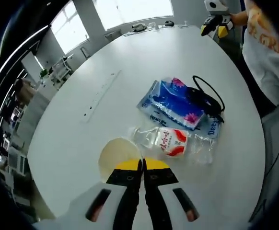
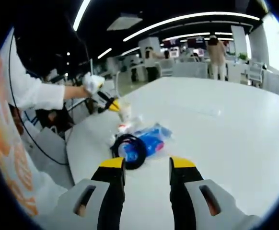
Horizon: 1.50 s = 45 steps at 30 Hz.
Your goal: Arrange the tabletop items into an orderly group along one side of the table until the central work area is clear of visible clutter.
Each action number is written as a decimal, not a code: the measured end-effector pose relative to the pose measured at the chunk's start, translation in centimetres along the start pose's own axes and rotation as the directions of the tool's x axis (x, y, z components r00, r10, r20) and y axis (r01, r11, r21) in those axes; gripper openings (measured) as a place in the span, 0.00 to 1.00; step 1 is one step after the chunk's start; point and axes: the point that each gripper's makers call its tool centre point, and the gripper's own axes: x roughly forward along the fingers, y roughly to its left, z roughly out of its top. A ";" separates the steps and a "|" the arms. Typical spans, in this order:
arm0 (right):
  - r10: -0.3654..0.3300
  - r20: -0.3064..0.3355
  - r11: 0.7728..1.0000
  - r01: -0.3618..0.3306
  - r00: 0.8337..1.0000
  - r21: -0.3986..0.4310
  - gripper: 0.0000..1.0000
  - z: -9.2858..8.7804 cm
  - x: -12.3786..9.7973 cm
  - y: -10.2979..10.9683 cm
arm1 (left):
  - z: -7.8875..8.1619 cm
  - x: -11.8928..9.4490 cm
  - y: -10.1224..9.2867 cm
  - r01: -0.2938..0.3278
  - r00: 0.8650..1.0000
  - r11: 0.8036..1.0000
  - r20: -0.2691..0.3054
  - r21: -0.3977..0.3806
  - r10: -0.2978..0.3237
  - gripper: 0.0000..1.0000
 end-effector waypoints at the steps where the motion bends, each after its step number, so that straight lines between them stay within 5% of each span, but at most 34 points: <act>1: 0.001 -0.001 1.000 -0.001 1.000 0.001 0.34 0.0 0.0 -0.1 | -0.1 0.1 0.0 0.003 1.000 1.000 -0.002 -0.001 -0.003 0.00; 34: -0.046 -0.045 0.999 0.046 0.998 0.000 0.33 -1.3 -0.7 -0.9 | -1.0 0.9 -1.2 0.012 1.000 0.999 0.006 -0.046 -0.012 0.00; 45: -0.040 -0.043 0.999 0.040 0.998 -0.008 0.33 -1.2 -0.7 -0.5 | -0.4 -0.1 -0.7 -0.051 0.998 0.995 0.033 -0.080 0.054 0.13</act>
